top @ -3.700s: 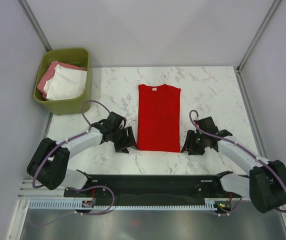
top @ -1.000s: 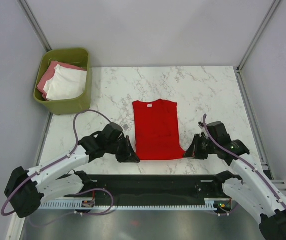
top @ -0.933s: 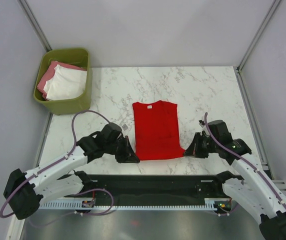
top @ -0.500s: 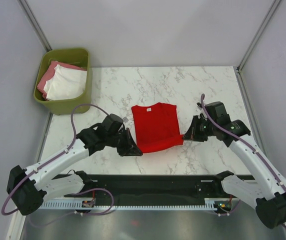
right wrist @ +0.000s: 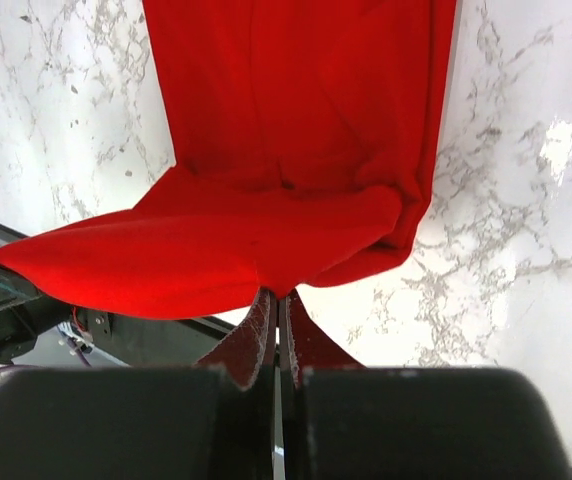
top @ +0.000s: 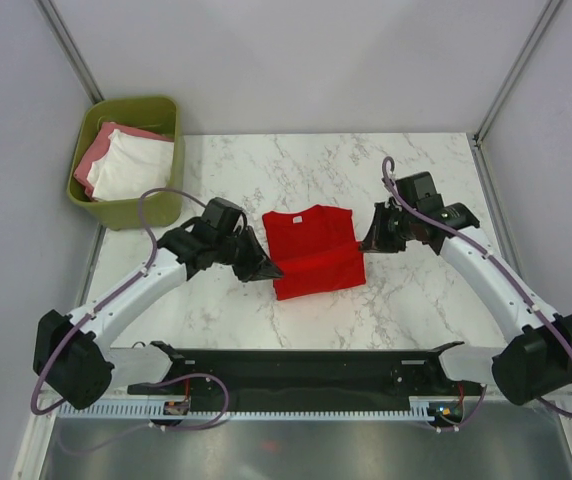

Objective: Fold and stack the t-shirts
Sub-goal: Fold the tshirt

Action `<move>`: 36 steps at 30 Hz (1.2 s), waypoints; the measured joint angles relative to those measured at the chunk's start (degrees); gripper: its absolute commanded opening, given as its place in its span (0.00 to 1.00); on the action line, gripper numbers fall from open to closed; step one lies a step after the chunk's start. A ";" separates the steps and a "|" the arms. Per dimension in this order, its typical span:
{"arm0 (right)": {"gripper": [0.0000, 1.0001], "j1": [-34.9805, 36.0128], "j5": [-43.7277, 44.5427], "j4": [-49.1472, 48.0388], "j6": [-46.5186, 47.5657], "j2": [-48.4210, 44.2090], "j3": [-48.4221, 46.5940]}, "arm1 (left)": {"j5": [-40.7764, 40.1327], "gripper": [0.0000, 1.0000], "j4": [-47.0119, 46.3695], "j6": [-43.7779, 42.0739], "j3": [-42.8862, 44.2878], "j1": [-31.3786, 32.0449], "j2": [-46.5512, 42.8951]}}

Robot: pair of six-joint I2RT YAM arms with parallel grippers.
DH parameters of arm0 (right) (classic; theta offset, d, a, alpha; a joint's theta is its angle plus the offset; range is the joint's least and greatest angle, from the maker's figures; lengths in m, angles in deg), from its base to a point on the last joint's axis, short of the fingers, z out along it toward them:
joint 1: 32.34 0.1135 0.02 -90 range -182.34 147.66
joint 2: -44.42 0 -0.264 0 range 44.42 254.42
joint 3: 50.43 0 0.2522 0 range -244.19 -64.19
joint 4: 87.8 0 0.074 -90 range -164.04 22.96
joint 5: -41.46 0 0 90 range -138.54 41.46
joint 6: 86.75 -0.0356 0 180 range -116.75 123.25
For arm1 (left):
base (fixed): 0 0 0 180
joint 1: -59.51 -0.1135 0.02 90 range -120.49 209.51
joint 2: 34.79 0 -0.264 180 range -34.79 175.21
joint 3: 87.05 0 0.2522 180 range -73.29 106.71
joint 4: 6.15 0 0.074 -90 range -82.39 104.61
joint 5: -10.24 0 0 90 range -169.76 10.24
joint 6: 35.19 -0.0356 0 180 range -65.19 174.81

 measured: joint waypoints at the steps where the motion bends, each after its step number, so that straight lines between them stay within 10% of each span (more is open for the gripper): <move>1: 0.00 -0.17 -0.04 -0.28 0.33 1.18 -0.72 | 0.15 0.02 0.09 -0.26 0.59 -0.79 0.76; 22: 0.00 -3.08 -2.19 -9.94 1.55 30.73 -18.99 | 2.67 0.02 0.31 -10.75 20.26 -13.90 27.96; 24: 0.01 -3.15 -2.08 -11.58 1.11 34.07 -21.53 | 2.54 0.21 -0.39 -11.85 22.12 -15.17 31.26; 26: 0.15 -3.32 -1.86 -13.53 0.09 38.21 -24.33 | 2.54 0.54 -2.34 -13.16 24.33 -16.50 35.65; 29: 0.77 -3.69 -0.26 -18.84 -2.49 45.35 -27.91 | 2.51 0.99 -6.82 -14.93 28.04 -18.60 43.63; 31: 0.98 -3.96 1.29 -23.02 -3.85 48.65 -28.17 | 2.60 1.00 -8.74 -15.13 31.15 -20.02 49.33; 36: 0.97 -4.26 3.37 -27.10 -4.66 49.37 -28.02 | 3.45 1.00 -10.40 -16.00 36.33 -21.70 53.33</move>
